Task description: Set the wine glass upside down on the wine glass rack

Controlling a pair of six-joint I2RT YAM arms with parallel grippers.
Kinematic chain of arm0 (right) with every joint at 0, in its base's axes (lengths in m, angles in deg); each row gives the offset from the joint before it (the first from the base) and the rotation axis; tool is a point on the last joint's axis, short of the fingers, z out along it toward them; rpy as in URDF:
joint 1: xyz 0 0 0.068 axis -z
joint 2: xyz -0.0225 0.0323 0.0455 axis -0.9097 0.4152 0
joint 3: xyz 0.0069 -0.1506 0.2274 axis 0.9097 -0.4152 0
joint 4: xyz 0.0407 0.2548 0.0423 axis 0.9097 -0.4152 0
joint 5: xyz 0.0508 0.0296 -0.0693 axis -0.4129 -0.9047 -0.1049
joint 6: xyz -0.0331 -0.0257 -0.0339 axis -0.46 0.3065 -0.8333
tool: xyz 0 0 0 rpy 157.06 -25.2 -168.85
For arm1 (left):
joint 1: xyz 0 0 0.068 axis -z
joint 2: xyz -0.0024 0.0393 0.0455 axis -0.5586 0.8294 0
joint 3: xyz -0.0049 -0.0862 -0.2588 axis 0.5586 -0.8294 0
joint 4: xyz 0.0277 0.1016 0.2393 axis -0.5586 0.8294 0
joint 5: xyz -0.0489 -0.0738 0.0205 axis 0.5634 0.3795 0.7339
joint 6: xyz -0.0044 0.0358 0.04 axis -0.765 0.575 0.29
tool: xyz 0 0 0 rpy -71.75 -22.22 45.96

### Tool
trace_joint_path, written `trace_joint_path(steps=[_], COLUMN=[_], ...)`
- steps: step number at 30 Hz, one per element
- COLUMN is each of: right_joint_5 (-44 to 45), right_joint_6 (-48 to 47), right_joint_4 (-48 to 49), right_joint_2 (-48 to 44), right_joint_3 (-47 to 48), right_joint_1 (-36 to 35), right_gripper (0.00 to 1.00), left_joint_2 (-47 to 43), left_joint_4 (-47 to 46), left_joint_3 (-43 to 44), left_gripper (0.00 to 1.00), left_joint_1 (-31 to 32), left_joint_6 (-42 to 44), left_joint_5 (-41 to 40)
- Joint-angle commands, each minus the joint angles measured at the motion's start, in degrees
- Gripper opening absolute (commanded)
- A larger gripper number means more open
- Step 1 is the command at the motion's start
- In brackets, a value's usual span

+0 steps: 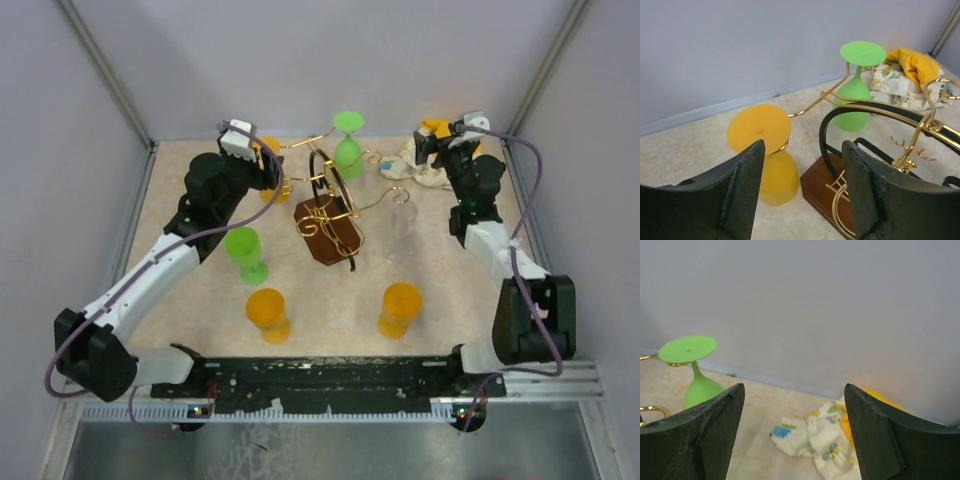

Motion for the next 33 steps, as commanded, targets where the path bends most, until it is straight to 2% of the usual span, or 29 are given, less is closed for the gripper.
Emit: trace_joint_path(steps=[1,7,12,16,24,33], right_joint_5=[10.3,11.5,6.2,0.9,-1.1,3.1], right_joint_6=[1.2,12.0,15.5,14.9,13.8,12.6], right_joint_4=[-26.8,-57.0,-71.5,-77.4,-84.4,-87.0], right_joint_2=[-10.4,-16.2,-17.6,-18.1,-16.8,-15.5], right_joint_3=[3.4,12.4,18.3,19.9,20.3,19.1], right_joint_1=[0.3,0.3,0.3,0.2,-2.1,-7.6], right_gripper=[0.81,0.82,0.82,0.74,0.55,0.52], left_joint_2=[-4.8,-7.8,-6.7,-7.8,-9.4,-9.9], left_joint_4=[3.8,12.2,22.5,24.9,25.7,26.8], left_joint_3=[3.2,6.7,12.7,12.6,10.3,9.2], left_gripper=[0.69,0.70,0.73,0.73,0.73,0.74], left_joint_1=[-0.3,-0.3,-0.3,-0.3,-0.3,-0.3], left_joint_6=[-2.1,-4.3,-7.7,-9.5,-11.2,-11.1], left_joint_5=[-2.0,-4.6,-5.0,-4.3,-2.9,-3.2])
